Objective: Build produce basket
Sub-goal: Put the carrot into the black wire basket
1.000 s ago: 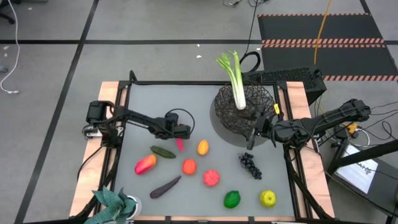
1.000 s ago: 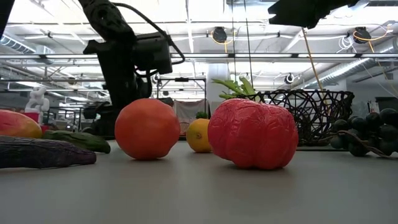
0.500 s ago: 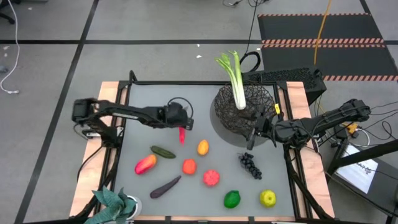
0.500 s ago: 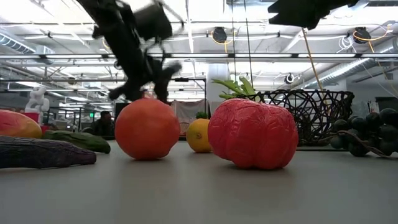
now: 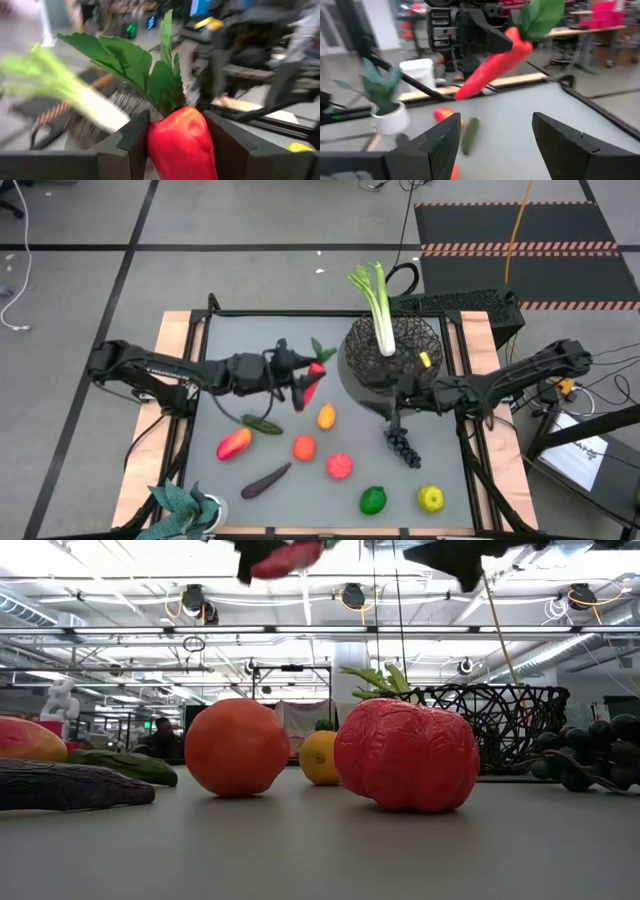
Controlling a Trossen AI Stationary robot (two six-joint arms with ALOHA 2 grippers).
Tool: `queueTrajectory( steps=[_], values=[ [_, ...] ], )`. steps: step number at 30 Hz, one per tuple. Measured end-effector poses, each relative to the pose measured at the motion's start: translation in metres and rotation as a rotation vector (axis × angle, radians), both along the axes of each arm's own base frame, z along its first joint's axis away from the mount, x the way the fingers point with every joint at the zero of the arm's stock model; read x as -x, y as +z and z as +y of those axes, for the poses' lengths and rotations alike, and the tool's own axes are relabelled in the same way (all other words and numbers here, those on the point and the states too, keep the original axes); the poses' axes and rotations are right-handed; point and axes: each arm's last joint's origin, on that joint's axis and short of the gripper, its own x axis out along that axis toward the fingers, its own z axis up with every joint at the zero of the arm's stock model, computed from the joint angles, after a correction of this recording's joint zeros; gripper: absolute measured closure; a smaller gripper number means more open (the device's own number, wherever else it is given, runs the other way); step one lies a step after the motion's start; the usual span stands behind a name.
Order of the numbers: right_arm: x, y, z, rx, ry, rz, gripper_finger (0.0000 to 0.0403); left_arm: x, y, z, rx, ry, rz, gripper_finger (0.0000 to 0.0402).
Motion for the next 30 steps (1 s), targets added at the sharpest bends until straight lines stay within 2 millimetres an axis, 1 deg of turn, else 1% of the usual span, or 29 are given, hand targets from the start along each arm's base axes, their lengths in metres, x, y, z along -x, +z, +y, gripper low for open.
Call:
queueTrajectory(
  steps=[3,8,12,15,20,24,27,30],
  values=[
    [-0.014,-0.005,0.003,0.015,0.053,-0.045,0.0163,-0.003,0.004,-0.014,-0.094,-0.052,-0.053,0.0224],
    [-0.033,-0.013,0.007,0.064,0.055,-0.134,0.0163,-0.007,0.009,-0.029,-0.176,-0.172,-0.144,0.0222],
    [-0.043,-0.018,0.011,0.084,0.109,-0.195,0.0157,-0.013,0.003,-0.038,-0.214,-0.238,-0.168,0.0221],
    [-0.047,-0.019,0.013,0.077,0.148,-0.25,0.0149,-0.018,-0.001,-0.041,-0.263,-0.24,-0.179,0.0221],
    [-0.052,-0.023,0.014,0.078,0.147,-0.281,0.0143,-0.029,-0.012,-0.043,-0.295,-0.235,-0.196,0.022],
    [-0.055,-0.025,0.013,0.055,0.155,-0.303,0.0145,-0.033,-0.014,-0.044,-0.315,-0.226,-0.235,0.022],
    [-0.057,-0.027,0.01,0.038,0.175,-0.319,0.0149,-0.036,-0.019,-0.044,-0.324,-0.227,-0.218,0.022],
    [-0.06,-0.031,0.008,0.013,0.169,-0.317,0.0156,-0.038,-0.021,-0.042,-0.323,-0.217,-0.235,0.022]
  ],
)
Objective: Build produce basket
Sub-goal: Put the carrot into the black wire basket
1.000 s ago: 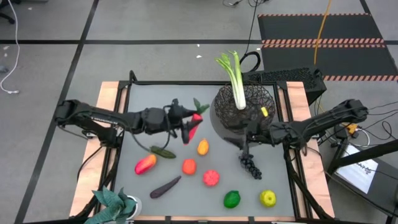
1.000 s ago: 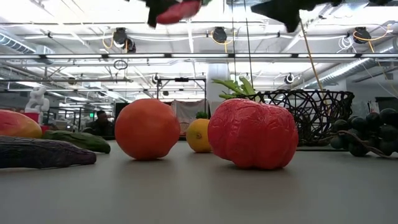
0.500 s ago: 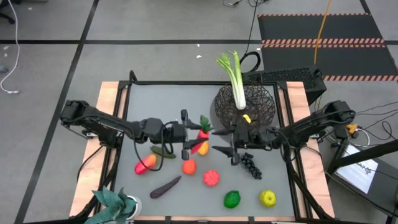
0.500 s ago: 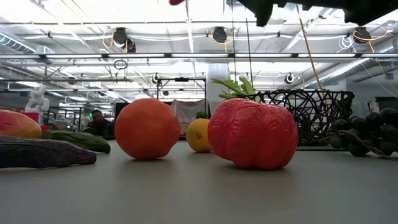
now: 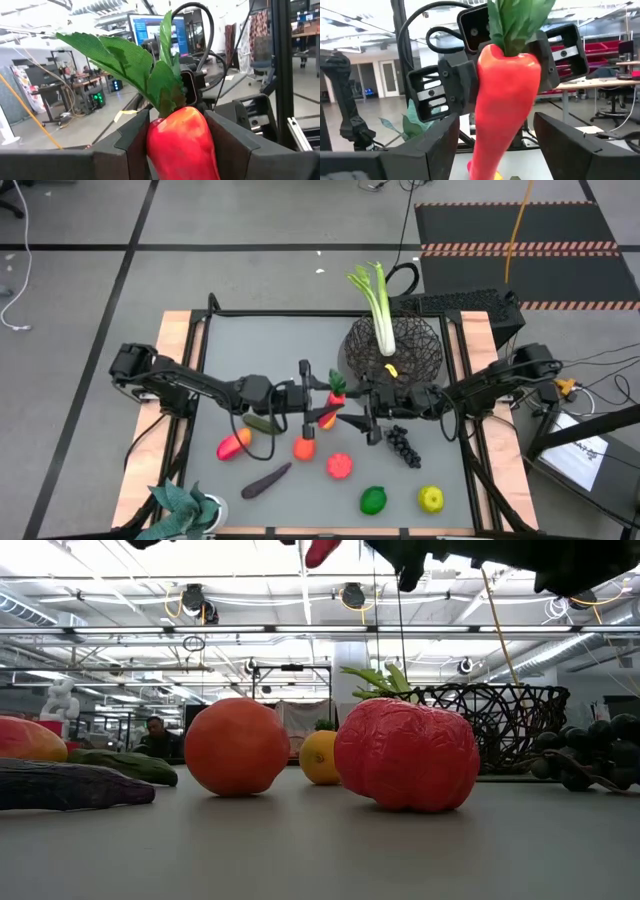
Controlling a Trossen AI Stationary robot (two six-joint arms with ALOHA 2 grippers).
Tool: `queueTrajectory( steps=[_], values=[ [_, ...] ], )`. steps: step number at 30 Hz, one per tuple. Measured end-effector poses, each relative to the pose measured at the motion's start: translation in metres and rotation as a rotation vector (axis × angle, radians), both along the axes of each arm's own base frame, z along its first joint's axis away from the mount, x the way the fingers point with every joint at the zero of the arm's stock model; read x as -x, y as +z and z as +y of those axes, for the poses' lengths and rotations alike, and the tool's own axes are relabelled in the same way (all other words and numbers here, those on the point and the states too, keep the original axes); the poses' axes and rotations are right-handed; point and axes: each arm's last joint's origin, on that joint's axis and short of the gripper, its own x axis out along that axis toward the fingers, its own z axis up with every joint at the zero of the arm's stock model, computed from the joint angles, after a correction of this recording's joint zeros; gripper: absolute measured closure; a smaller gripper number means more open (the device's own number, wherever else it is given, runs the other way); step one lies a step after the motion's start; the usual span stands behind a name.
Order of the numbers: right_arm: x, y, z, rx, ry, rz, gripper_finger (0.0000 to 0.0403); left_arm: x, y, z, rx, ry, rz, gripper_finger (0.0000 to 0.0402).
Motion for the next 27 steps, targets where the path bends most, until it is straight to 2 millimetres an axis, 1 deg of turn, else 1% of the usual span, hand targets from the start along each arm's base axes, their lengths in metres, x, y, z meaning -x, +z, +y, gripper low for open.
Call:
queueTrajectory(
  steps=[5,12,15,19,22,27],
  values=[
    [-0.0022,-0.0021,-0.0035,-0.022,-0.009,0.0,0.018,-0.0036,-0.0054,0.0,-0.021,0.007,0.006,0.022],
    [-0.0019,-0.0005,-0.0045,-0.017,-0.015,-0.016,0.0252,-0.0032,-0.0034,0.0017,0.003,0.007,-0.01,0.022],
    [-0.0018,-0.0002,-0.0046,-0.016,-0.016,-0.018,0.0276,-0.0031,-0.0029,0.0017,0.01,0.005,-0.015,0.022],
    [-0.0018,0.0,-0.0046,-0.01,-0.017,-0.019,0.0285,-0.0024,-0.002,-0.0014,0.037,-0.005,-0.026,0.0218],
    [-0.0021,-0.0001,-0.0057,0.003,-0.022,-0.019,0.0281,-0.0019,-0.0014,-0.0032,0.074,-0.011,-0.032,0.0201],
    [-0.0026,-0.0003,-0.0082,0.004,-0.03,-0.016,0.0279,0.0003,0.0006,-0.0066,0.097,-0.024,-0.031,0.0139]
  ],
)
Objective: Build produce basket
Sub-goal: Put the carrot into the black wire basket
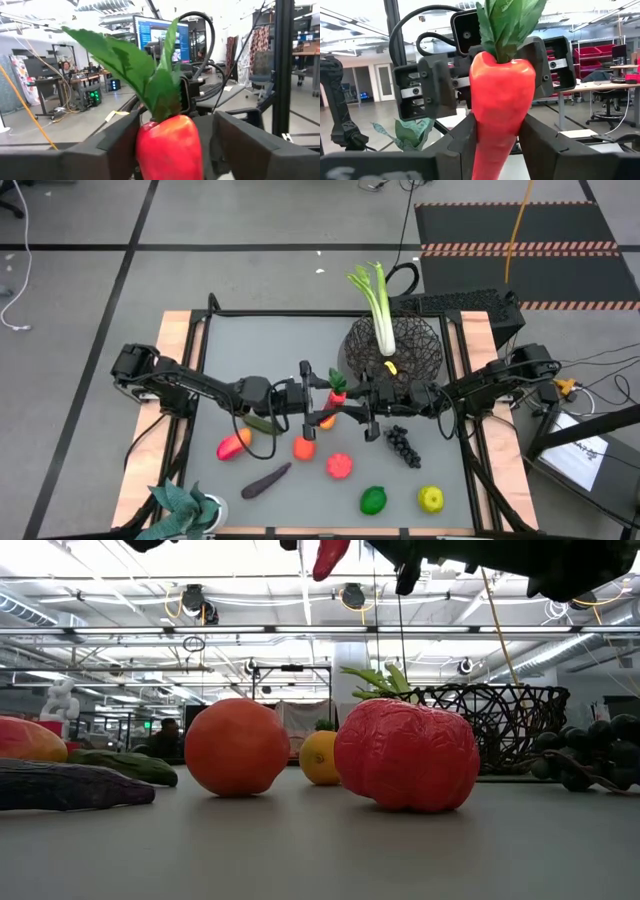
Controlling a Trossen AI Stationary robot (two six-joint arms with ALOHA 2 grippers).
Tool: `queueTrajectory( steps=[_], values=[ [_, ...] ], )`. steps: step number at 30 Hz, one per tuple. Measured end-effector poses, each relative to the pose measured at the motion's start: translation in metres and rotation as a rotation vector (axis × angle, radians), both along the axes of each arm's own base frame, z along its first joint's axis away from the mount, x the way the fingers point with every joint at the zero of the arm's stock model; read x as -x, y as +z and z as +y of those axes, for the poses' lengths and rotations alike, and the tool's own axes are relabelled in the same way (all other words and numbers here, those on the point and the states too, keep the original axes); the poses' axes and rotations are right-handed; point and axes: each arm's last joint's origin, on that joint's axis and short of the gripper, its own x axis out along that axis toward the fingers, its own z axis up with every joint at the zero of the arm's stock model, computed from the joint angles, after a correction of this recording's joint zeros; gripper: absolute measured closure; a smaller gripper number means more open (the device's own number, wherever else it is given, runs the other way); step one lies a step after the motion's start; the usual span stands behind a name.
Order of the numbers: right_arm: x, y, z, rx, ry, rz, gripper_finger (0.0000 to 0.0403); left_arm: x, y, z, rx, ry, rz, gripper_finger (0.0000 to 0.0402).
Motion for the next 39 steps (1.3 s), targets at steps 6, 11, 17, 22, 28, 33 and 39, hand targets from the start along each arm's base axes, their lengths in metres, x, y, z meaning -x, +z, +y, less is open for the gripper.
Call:
queueTrajectory(
  steps=[6,11,17,22,28,33,39],
  values=[
    [0.002,0.004,-0.002,0.011,-0.014,-0.002,0.0278,0.015,0.016,-0.002,0.011,0.072,0.04,0.007],
    [0.01,0.014,-0.003,0.023,-0.019,0.02,0.0278,0.037,0.027,0.0,0.007,0.196,0.162,0.0045],
    [0.026,0.024,-0.014,0.056,-0.215,0.147,0.0278,0.071,0.043,0.001,0.101,0.252,0.248,0.0055],
    [0.039,0.034,-0.035,0.103,-0.4,0.187,0.0277,0.087,0.046,0.002,0.178,0.24,0.301,0.0078],
    [0.045,0.034,-0.072,0.095,-0.566,0.244,0.0277,0.089,0.039,0.002,0.159,0.24,0.38,0.0108],
    [0.05,0.028,-0.105,0.079,-0.697,0.307,0.0277,0.09,0.034,0.002,0.136,0.246,0.43,0.0126],
    [0.06,0.026,-0.143,0.04,-0.819,0.327,0.0277,0.093,0.029,0.001,0.11,0.248,0.483,0.0127]
  ],
)
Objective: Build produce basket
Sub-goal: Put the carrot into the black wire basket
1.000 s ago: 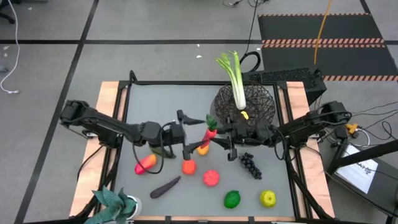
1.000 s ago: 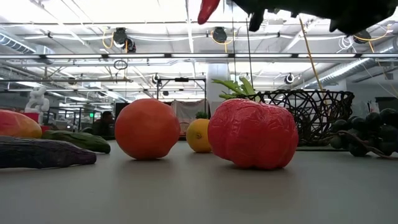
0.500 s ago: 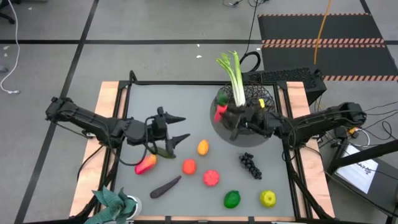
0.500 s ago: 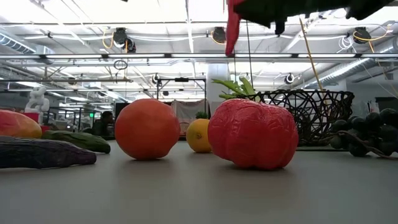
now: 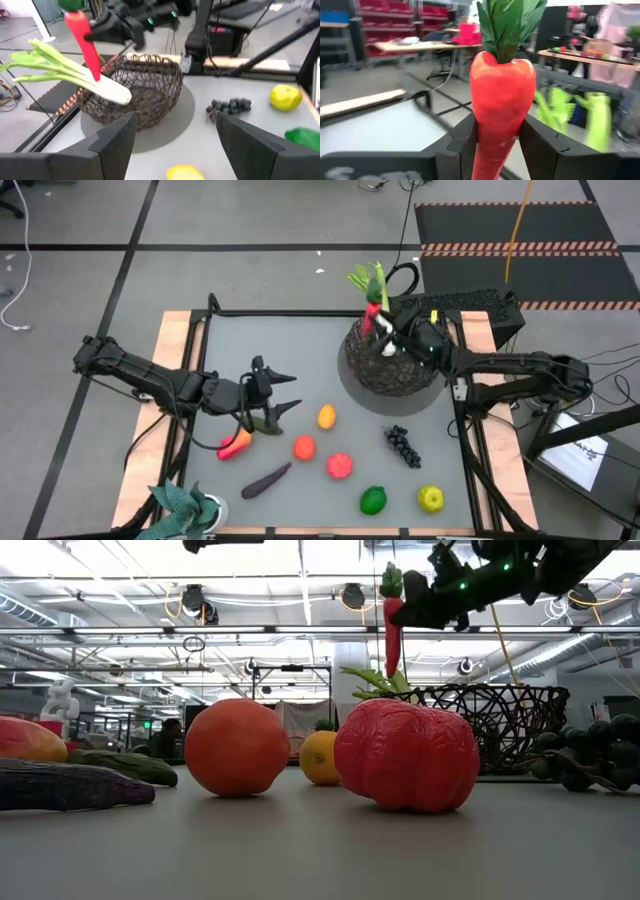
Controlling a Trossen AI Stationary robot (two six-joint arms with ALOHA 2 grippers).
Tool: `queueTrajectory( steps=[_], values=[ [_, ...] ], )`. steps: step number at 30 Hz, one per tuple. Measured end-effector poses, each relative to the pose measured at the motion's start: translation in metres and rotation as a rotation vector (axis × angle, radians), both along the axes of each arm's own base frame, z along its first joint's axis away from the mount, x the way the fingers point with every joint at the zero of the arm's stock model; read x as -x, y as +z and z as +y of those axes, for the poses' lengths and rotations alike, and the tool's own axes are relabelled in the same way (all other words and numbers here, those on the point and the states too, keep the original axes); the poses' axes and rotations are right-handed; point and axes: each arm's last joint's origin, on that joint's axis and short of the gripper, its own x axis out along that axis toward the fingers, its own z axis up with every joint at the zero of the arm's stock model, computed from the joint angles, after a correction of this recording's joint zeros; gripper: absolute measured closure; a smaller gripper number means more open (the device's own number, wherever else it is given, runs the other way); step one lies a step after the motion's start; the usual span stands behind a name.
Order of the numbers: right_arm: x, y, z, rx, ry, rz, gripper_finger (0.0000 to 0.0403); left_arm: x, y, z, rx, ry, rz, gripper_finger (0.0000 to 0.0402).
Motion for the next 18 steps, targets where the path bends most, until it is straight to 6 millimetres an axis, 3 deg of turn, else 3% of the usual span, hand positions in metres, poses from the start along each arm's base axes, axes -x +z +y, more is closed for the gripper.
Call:
queueTrajectory(
  steps=[7,18],
  values=[
    [0.0,-0.026,-0.035,-0.107,-0.024,0.058,0.0277,0.003,-0.007,0.0,-0.035,-0.005,0.085,0.0126],
    [-0.015,-0.069,-0.043,-0.227,0.001,0.216,0.0277,0.003,-0.007,0.001,-0.063,-0.01,0.092,0.0126]
  ],
)
